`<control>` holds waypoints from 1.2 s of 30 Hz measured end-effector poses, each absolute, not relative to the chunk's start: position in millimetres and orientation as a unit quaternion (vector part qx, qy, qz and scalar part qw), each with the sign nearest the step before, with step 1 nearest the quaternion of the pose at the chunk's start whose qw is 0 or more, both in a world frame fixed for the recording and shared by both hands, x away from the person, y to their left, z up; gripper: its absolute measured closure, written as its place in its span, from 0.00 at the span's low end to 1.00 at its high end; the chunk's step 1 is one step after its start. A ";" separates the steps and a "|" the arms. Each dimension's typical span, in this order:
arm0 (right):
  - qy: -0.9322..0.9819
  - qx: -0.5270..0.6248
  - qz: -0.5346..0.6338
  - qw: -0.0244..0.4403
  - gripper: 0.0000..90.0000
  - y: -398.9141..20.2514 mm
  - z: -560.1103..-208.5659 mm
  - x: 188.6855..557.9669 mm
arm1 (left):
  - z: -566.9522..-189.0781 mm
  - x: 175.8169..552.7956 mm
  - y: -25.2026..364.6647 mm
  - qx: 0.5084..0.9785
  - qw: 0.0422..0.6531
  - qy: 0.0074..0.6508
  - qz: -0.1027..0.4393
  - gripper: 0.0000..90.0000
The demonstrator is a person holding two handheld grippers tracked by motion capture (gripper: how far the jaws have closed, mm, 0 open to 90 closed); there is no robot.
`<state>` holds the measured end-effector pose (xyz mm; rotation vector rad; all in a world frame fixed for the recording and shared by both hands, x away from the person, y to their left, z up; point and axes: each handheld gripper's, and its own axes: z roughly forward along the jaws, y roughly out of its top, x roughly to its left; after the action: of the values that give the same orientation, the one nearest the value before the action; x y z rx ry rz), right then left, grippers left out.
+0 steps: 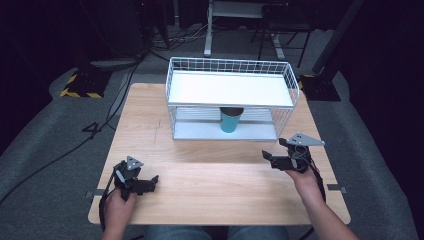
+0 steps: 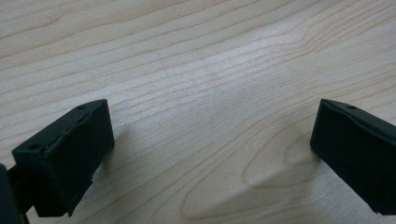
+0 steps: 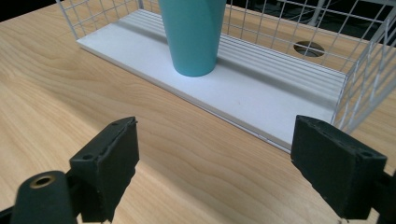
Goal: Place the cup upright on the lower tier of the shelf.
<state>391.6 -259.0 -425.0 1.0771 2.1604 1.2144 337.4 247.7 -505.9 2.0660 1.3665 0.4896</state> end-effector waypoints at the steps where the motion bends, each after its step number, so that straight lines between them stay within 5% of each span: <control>1: 0.780 0.387 0.440 0.218 0.18 -261.8 -425.2 388.3 | -505.9 337.4 247.7 0.780 0.303 0.516 0.185 0.00; 36: 0.819 0.417 0.355 0.168 0.18 -330.4 -486.9 332.7 | -505.9 337.3 247.6 0.779 0.304 0.516 0.186 0.00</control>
<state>332.7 -330.4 -486.9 1.1867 2.3308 1.0112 337.3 247.6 -505.9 2.0652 1.3663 0.4918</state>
